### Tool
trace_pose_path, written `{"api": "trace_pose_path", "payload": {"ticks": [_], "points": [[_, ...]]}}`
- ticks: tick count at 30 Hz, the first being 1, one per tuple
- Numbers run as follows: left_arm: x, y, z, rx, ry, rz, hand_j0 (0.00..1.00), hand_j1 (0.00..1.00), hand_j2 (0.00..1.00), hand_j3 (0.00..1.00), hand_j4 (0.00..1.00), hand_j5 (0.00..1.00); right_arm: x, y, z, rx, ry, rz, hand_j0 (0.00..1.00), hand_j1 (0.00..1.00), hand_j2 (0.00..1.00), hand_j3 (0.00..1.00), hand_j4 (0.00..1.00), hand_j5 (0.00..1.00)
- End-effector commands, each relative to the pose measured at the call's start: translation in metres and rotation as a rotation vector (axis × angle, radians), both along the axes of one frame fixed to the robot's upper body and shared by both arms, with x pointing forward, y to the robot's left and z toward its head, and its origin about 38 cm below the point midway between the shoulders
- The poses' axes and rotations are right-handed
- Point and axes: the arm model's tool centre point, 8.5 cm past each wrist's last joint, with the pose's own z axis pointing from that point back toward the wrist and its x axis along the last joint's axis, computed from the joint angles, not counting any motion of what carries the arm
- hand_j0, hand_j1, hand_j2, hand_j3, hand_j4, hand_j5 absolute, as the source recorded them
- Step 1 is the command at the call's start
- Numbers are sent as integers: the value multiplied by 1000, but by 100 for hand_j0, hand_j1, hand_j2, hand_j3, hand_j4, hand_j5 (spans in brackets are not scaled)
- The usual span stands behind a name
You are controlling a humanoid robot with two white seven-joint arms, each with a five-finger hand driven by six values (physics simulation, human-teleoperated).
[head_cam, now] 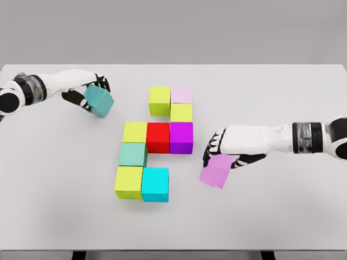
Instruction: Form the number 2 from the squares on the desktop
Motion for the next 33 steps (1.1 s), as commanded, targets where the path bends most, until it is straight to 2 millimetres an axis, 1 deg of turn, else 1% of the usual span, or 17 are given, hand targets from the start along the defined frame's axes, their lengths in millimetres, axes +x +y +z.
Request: {"api": "trace_pose_path", "payload": {"ticks": [1, 4, 6, 8, 10, 13, 16, 18, 20, 21, 22, 23, 24, 25, 30, 33], "points": [[1, -11, -1, -18, 0, -16, 51, 51, 51, 51, 51, 51, -2, 4, -5, -1, 14, 8, 65, 65, 65, 65, 65, 65], [3, -17, -1, -25, -3, -23, 51, 51, 51, 51, 51, 51, -4, 6, -4, -1, 11, 16, 65, 65, 65, 65, 65, 65], [6, -28, 0, -36, -6, -34, 51, 51, 51, 51, 51, 51, -4, 7, -5, -6, 15, 22, 65, 65, 65, 65, 65, 65], [8, -31, 0, -42, -4, -25, 51, 51, 51, 51, 51, 51, -5, 9, -7, -9, 20, 30, 65, 65, 65, 65, 65, 65], [11, -40, 2, -49, -4, -26, 51, 51, 51, 51, 51, 51, -7, 12, -9, -11, 25, 42, 65, 65, 65, 65, 65, 65], [13, -45, 0, -56, 5, -3, 51, 51, 51, 51, 51, 51, -8, 16, -8, -5, 23, 51, 65, 65, 65, 65, 65, 65], [15, -46, 0, -66, 13, 28, 52, 52, 52, 52, 52, 52, -10, 30, -11, -4, 31, 89, 65, 65, 65, 65, 65, 65], [18, -45, 6, -70, -5, 37, 52, 52, 52, 52, 52, 52, -10, 32, -11, -3, 31, 93, 65, 65, 65, 65, 65, 65], [19, -45, 7, -76, -16, 45, 52, 52, 52, 52, 52, 52, -10, 31, -11, -4, 32, 92, 66, 66, 66, 66, 66, 66], [20, -51, 6, -84, -12, 48, 52, 52, 52, 52, 52, 52, -10, 31, -11, -4, 32, 92, 67, 67, 67, 67, 67, 67], [21, -56, 5, -89, -10, 46, 52, 52, 52, 52, 52, 52, -10, 31, -11, -5, 32, 91, 72, 72, 72, 72, 72, 72], [21, -56, 6, -90, -10, 49, 52, 52, 52, 52, 52, 52, -10, 30, -11, -6, 32, 90, 79, 79, 79, 79, 79, 79], [21, -60, 6, -93, -11, 44, 52, 52, 52, 52, 52, 52, -9, 29, -11, -9, 32, 86, 93, 93, 93, 93, 93, 93], [23, -60, 6, -93, -9, 53, 52, 52, 52, 52, 52, 52, -9, 27, -11, -11, 33, 83, 100, 100, 100, 100, 100, 100], [25, -67, 3, -95, -2, 85, 52, 52, 52, 52, 52, 52, -6, 15, -6, -33, 19, 62, 100, 100, 100, 100, 100, 100], [27, -70, 2, -98, 2, 94, 52, 52, 52, 52, 52, 52, -7, 13, -6, -37, 20, 60, 100, 100, 100, 100, 100, 100]]}}
